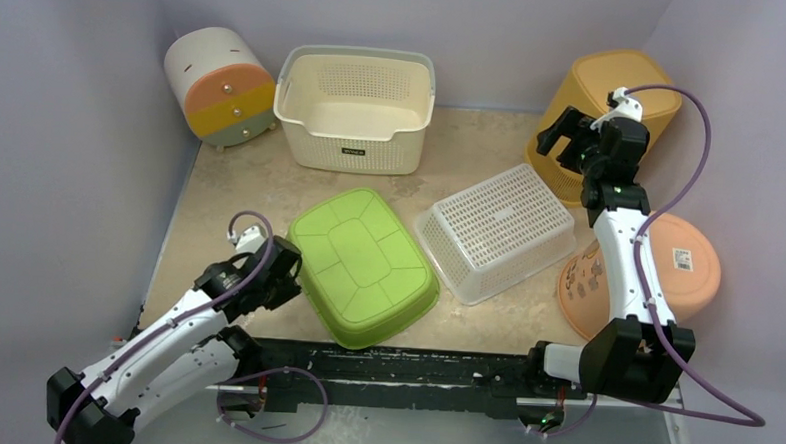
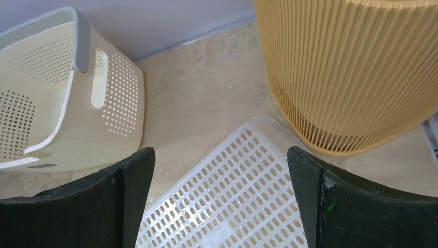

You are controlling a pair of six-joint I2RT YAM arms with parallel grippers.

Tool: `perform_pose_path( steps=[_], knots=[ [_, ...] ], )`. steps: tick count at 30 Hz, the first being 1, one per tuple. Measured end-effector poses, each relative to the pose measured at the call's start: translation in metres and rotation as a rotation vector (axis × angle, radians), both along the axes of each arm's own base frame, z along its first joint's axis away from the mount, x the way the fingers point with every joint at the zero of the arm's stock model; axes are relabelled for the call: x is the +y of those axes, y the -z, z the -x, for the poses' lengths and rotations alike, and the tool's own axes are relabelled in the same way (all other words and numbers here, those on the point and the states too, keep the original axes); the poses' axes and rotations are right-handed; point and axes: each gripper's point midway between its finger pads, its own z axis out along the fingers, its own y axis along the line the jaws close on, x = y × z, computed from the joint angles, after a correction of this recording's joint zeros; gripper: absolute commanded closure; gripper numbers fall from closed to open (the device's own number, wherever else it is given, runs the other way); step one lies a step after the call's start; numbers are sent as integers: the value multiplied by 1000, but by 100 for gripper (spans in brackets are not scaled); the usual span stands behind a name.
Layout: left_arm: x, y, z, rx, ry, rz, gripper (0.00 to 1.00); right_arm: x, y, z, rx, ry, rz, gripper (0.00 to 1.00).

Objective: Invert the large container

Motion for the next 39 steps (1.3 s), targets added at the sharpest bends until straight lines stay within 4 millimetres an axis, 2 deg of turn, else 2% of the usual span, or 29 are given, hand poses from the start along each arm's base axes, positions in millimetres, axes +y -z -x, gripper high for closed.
perform_pose_path(
  steps=[2,4,6,10,12,15,19,22,25,27,32,36,39],
  knots=[
    [-1,-17,-7,-20,19,-23,70,1,1,0,3,-6,1,0],
    [-5,-47,-24,-70,42,-47,65,2,2,1,8,-9,5,0],
    [-11,-79,-44,-134,70,-70,55,4,3,2,13,-16,7,0],
    [-27,-149,-97,-312,172,-162,46,16,0,1,13,-44,9,0],
    [-37,-170,-121,-375,236,-219,44,24,-4,1,8,-65,9,0],
    [-64,-192,-165,-449,374,-315,42,38,-12,1,-4,-96,11,0],
    [-113,-194,-224,-505,590,-412,40,52,-20,-4,-9,-127,9,0],
    [-144,-176,-258,-529,753,-456,39,56,-25,-14,-14,-138,9,0],
    [-162,-160,-289,-545,877,-443,39,56,-25,-17,-12,-137,9,0],
    [-163,-156,-311,-563,907,-432,39,56,-24,-16,-7,-138,8,0],
    [-145,-162,-357,-631,939,-443,39,56,-24,-16,-7,-138,8,0],
    [-136,-167,-376,-664,1017,-410,40,57,-23,-16,-4,-139,7,0],
    [-133,-161,-380,-659,1094,-385,40,57,-21,-15,-1,-143,5,0]
  ],
)
